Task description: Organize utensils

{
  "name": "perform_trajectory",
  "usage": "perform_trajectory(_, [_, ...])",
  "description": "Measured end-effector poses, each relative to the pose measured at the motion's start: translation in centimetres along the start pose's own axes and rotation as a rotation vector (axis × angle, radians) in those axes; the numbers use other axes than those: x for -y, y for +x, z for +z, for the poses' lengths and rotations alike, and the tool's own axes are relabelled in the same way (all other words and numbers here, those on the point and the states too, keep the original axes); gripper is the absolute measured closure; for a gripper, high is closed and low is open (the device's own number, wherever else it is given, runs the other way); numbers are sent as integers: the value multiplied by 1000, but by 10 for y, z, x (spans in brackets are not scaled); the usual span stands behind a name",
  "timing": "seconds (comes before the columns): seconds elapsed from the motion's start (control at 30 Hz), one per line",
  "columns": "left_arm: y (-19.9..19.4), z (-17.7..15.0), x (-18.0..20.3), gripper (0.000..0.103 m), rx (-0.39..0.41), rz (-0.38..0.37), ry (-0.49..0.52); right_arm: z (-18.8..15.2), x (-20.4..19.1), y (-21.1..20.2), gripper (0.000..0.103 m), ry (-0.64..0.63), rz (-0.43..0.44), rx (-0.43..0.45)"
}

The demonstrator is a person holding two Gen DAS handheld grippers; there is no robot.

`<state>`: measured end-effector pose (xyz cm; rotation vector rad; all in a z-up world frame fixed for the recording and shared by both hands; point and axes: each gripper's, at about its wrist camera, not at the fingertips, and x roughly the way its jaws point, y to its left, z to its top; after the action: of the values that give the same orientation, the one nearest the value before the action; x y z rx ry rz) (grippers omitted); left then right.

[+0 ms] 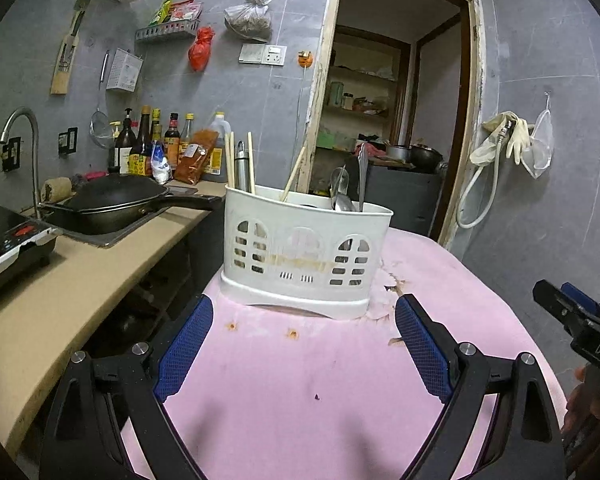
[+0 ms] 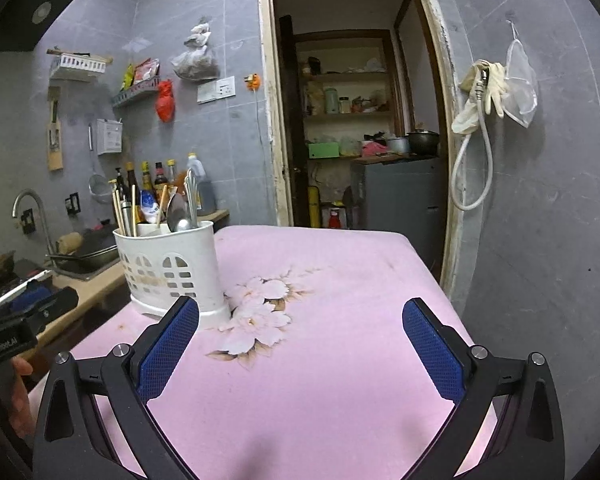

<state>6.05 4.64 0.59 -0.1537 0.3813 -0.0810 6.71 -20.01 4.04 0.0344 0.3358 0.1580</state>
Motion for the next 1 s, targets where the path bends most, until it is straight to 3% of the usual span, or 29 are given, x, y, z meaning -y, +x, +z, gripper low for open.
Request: perform_trajectory(1.0, [-1, -2, -3, 14, -10, 31, 7, -2, 6, 0, 0, 14, -16, -16])
